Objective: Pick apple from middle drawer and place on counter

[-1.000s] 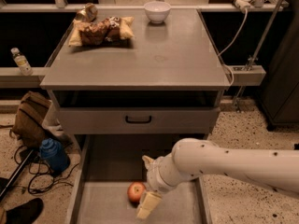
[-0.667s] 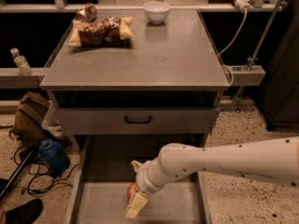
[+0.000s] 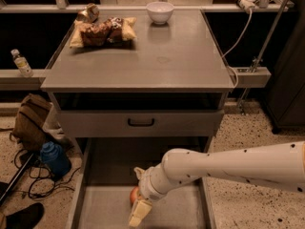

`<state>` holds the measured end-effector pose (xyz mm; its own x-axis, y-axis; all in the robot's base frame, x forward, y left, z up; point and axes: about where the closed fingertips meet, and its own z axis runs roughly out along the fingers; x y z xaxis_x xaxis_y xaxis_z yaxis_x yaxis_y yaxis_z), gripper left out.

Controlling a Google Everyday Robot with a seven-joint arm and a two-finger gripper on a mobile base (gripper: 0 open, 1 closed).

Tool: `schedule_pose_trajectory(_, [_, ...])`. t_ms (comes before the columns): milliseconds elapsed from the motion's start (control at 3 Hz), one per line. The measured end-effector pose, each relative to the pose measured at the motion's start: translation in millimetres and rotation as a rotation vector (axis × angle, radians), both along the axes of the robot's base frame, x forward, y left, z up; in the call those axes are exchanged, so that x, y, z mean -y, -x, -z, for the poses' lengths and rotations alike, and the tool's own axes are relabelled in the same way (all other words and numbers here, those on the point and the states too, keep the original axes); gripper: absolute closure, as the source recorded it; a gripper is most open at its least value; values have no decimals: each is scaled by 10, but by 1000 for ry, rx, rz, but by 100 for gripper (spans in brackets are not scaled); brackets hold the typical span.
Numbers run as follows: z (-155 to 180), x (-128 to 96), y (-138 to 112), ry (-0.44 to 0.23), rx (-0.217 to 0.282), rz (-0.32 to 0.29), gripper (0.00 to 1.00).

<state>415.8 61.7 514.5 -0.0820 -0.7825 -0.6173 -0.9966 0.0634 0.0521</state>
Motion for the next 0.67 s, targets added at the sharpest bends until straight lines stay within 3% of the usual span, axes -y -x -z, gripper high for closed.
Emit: schedule_pose_trajectory(667, [684, -305, -214, -70, -20, -38, 0])
